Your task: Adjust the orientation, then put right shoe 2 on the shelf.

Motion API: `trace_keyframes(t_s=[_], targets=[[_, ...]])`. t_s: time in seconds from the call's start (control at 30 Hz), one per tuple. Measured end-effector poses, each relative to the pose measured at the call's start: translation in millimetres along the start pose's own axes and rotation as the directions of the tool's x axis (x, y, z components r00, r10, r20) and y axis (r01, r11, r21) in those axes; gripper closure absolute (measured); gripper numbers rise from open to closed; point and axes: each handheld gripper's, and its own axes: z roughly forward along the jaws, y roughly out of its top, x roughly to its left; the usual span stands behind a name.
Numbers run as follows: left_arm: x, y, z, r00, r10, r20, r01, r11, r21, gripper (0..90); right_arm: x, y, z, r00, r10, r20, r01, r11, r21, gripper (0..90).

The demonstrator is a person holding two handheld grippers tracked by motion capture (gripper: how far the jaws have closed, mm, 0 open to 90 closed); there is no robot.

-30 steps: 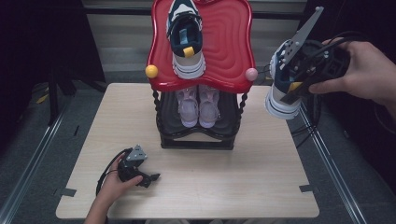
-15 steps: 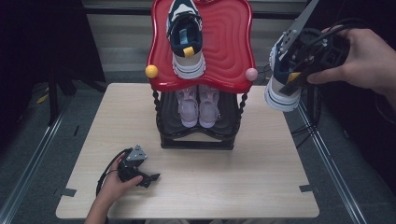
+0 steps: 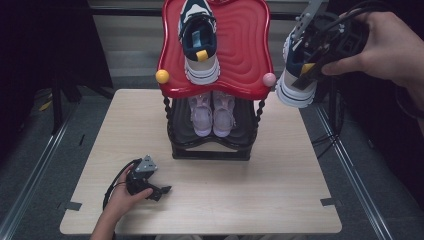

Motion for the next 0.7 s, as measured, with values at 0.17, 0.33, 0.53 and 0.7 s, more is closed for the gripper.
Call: trace_keyframes(t_s=[0.17, 0.33, 0.53, 0.7], targets=[[0.1, 0.0, -0.1, 1.0000, 0.002, 0.000, -0.002, 1.0000, 0.001, 0.0, -2.0, 9.4, -6.7, 0.9999, 0.006, 0.009, -0.006, 1.000, -0.011, 71.7], [0.0, 0.0, 0.0, 1.0000, 0.000, 0.000, 0.000, 1.0000, 0.000, 0.0, -4.0, 18.0, -5.6, 0.9998, -0.006, 0.016, 0.007, 1.000, -0.015, 71.7], [0.0, 0.0, 0.0, 1.0000, -0.002, 0.002, 0.002, 1.0000, 0.001, 0.0, -7.0, 28.4, -3.6, 0.9995, -0.023, 0.021, 0.023, 0.999, -0.024, 71.7], [0.0, 0.0, 0.0, 1.0000, 0.000, 0.000, 0.000, 1.0000, 0.000, 0.0, -8.4, 39.4, -3.1, 0.9989, -0.036, 0.029, 0.036, 0.999, -0.026, 71.6]])
